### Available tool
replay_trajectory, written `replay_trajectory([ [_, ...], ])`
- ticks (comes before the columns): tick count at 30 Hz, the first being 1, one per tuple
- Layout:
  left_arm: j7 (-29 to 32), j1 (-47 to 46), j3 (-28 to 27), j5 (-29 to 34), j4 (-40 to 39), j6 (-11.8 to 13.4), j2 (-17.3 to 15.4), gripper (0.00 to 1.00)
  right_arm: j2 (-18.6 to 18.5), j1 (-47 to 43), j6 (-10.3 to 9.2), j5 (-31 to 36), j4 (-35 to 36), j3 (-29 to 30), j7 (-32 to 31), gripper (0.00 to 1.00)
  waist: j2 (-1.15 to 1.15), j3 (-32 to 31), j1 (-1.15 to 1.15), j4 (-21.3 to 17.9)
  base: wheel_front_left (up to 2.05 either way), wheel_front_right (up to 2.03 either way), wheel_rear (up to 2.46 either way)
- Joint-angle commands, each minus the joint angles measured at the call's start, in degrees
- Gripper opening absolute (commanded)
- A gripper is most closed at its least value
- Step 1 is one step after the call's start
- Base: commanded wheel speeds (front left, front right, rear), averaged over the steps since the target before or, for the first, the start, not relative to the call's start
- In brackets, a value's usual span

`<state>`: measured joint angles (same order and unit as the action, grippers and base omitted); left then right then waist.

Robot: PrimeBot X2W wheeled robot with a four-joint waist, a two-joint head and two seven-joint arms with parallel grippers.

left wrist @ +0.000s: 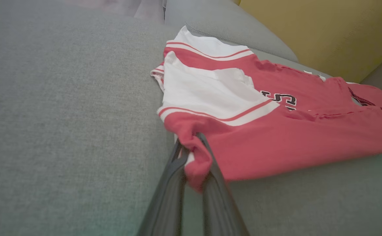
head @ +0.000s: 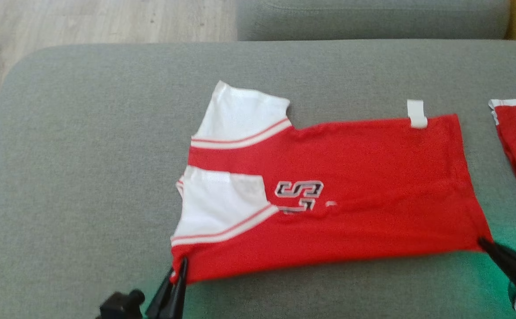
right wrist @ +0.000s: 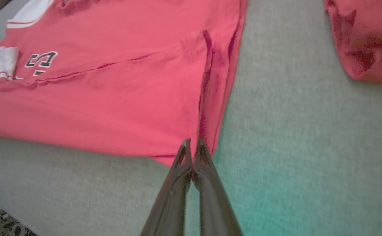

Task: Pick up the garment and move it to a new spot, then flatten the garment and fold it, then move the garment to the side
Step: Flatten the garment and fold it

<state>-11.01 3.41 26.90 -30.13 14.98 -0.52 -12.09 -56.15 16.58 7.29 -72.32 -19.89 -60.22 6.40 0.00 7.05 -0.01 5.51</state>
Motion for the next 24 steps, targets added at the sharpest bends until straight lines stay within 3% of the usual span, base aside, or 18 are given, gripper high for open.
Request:
replay_trajectory([
  [1, -0.1, -0.8, -1.7, 0.4, -1.9, 0.4, -1.1, 0.0, -3.5, -1.6, 0.2, -0.4, 0.1, 0.4, 0.1, 0.0, 0.0, -0.4, 0.01, 0.4, 0.0, 0.0, 0.0],
  [12, 2.4, 3.1, -0.4, 1.5, -5.4, 2.0, -4.1, 0.0, -1.0, -8.9, 0.2, -3.4, -0.6, 1.7, -0.3, 0.0, 0.0, -1.5, 0.01, -0.7, 0.0, 0.0, 0.0],
  [13, 2.8, 3.2, -0.3, 1.5, -5.4, 2.0, -4.2, 0.0, -0.7, -9.1, 0.2, -3.5, -0.8, 2.1, -0.4, 0.15, 0.0, -1.4, 0.01, -1.0, 0.0, 0.0, 0.0],
  [14, 3.1, 3.2, -0.3, 1.4, -5.4, 2.0, -4.3, 0.0, -0.4, -9.2, 0.2, -3.4, -1.1, 2.4, -0.5, 0.79, 0.0, -1.4, 0.01, -1.3, 0.0, 0.0, 0.0],
  [15, 3.6, 3.2, -0.2, 1.4, -5.5, 2.0, -4.5, 0.26, -0.2, -9.1, 0.2, -3.1, -1.6, 2.9, -0.1, 1.0, 0.0, -1.3, 0.01, -1.6, 0.0, 0.0, 0.0],
  [17, 4.2, 2.9, -0.2, 1.3, -5.9, 2.1, -5.0, 1.0, 0.2, -8.8, 0.2, -2.1, -2.4, 4.2, 1.1, 1.0, 0.0, -1.1, 0.01, -2.1, 0.0, 0.0, 0.0],
  [24, 8.9, -6.2, -2.6, 2.8, -12.6, 1.9, -9.5, 1.0, 1.5, -6.2, 0.2, 2.6, -0.5, 11.3, 6.4, 1.0, 0.0, 2.0, 0.01, -4.4, 0.0, 0.0, 0.0],
])
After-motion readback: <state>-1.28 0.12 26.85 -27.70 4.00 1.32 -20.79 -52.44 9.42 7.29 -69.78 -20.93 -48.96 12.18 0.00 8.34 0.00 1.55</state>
